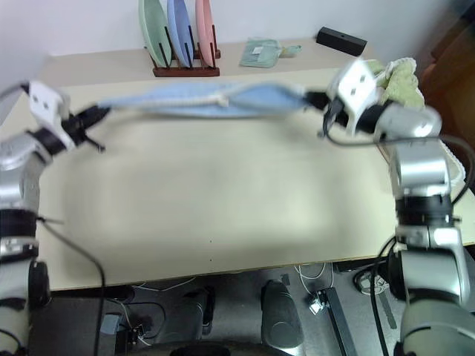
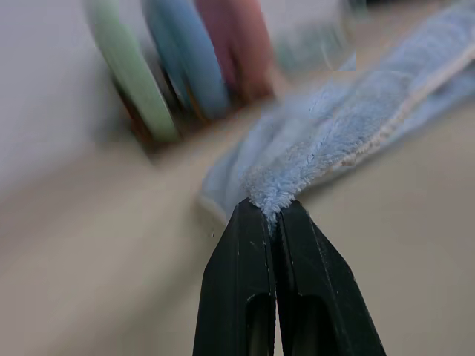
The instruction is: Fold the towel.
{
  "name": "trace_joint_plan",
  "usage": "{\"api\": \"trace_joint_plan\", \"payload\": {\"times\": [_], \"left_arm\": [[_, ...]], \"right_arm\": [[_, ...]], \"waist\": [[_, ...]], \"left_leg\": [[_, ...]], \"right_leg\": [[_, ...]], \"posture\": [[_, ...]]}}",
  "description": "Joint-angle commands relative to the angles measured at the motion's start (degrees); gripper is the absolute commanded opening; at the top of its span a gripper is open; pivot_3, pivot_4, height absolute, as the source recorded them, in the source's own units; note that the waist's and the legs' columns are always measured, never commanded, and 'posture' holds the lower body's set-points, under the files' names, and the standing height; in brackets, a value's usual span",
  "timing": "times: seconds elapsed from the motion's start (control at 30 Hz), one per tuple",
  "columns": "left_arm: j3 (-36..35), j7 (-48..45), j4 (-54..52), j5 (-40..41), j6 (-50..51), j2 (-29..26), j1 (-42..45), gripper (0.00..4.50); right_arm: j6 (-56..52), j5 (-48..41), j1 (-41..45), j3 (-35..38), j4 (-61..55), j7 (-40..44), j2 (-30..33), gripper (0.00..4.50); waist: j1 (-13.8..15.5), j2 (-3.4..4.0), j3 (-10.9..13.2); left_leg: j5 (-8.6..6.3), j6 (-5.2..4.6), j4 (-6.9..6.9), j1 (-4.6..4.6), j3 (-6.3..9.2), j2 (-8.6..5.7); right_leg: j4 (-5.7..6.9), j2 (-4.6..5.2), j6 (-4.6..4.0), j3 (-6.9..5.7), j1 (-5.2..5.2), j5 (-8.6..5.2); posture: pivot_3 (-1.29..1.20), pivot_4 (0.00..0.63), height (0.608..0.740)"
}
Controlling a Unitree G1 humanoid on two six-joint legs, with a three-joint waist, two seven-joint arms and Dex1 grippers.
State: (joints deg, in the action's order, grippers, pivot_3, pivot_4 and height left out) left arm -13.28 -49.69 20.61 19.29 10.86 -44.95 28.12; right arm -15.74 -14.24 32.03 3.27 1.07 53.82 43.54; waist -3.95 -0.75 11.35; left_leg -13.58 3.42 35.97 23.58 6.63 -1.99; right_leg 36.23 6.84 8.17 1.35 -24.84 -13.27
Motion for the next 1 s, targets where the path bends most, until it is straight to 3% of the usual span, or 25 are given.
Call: {"api": "trace_joint_plan", "payload": {"times": [0.03, 0.2, 0.27, 0.37, 0.47, 0.57, 0.9, 1.0], "left_arm": [[-4.8, -3.7, -8.7, 4.4, 7.6, -4.7, -7.9, 0.0], [-5.3, -4.0, -10.4, 2.3, 8.9, -7.2, -16.7, 0.0], [-4.8, -3.8, -10.5, 1.8, 8.9, -7.4, -17.3, 0.0], [-4.0, -3.8, -11.0, 1.8, 9.2, -7.0, -16.7, 0.0], [-3.4, -3.1, -11.8, 2.5, 10.2, -6.2, -15.3, 0.0], [-2.9, -2.7, -13.2, 2.7, 10.9, -5.5, -14.8, 0.0], [-2.3, -1.2, -17.4, 3.1, 13.2, -3.5, -15.2, 0.0], [-2.2, -0.9, -18.4, 3.1, 13.8, -3.3, -15.5, 0.0]], "right_arm": [[-9.5, -7.2, -9.8, 5.3, -14.9, 3.2, 5.3, 0.05], [-13.5, -8.9, -24.2, 8.6, -20.8, 5.7, 10.4, 0.05], [-12.0, -7.3, -26.8, 8.2, -20.8, 5.8, 11.5, 0.05], [-10.6, -5.2, -28.3, 6.6, -20.9, 6.0, 12.9, 0.05], [-9.2, -3.1, -29.0, 4.1, -21.7, 5.8, 13.3, 0.9], [-7.7, -0.5, -29.0, 1.3, -22.0, 5.2, 13.1, 2.32], [-8.5, 1.2, -25.6, -3.6, -19.9, 3.7, 10.1, 2.32], [-9.6, -1.1, -26.4, -2.6, -22.2, 5.7, 10.8, 0.98]], "waist": [[0.4, 0.0, 0.0], [2.0, -0.1, 0.0], [2.4, -0.13, -0.1], [2.9, -0.13, -0.1], [3.1, -0.13, -0.1], [3.1, -0.13, -0.1], [3.1, -0.14, -0.1], [3.2, -0.14, -0.1]], "left_leg": [[-0.02, -0.03, 0.14, -0.01, 0.0, 0.0], [0.01, -0.02, 0.31, -0.57, -0.02, 0.01], [0.0, -0.02, 0.21, -1.11, -0.02, 0.03], [-0.01, -0.02, 0.19, -1.15, -0.07, 0.04], [-0.02, -0.04, 0.13, -1.15, -0.07, 0.04], [-0.03, -0.05, 0.12, -1.13, -0.07, 0.04], [-0.03, -0.05, 0.11, -1.13, -0.06, 0.04], [-0.03, -0.05, 0.12, -1.12, -0.06, 0.04]], "right_leg": [[-0.01, 0.01, -0.01, 0.0, 0.04, 0.0], [-0.14, -0.01, -0.35, -0.01, 0.78, 0.07], [-0.27, -0.01, -0.43, -0.03, 1.32, -0.02], [-0.42, -0.01, -0.44, -0.02, 1.41, -0.03], [-0.46, 0.0, -0.21, -0.03, 1.4, 0.06], [-0.49, 0.0, -0.17, -0.03, 1.39, 0.06], [-0.5, -0.01, -0.17, -0.04, 1.39, 0.06], [-0.53, -0.01, -0.17, -0.04, 1.41, 0.06]], "posture": [[0.0, 0.15, 0.74], [0.0, 0.15, 0.74], [0.0, 0.15, 0.74], [0.0, 0.15, 0.74], [0.0, 0.15, 0.74], [0.0, 0.15, 0.74], [0.0, 0.15, 0.74], [0.0, 0.15, 0.74]]}}
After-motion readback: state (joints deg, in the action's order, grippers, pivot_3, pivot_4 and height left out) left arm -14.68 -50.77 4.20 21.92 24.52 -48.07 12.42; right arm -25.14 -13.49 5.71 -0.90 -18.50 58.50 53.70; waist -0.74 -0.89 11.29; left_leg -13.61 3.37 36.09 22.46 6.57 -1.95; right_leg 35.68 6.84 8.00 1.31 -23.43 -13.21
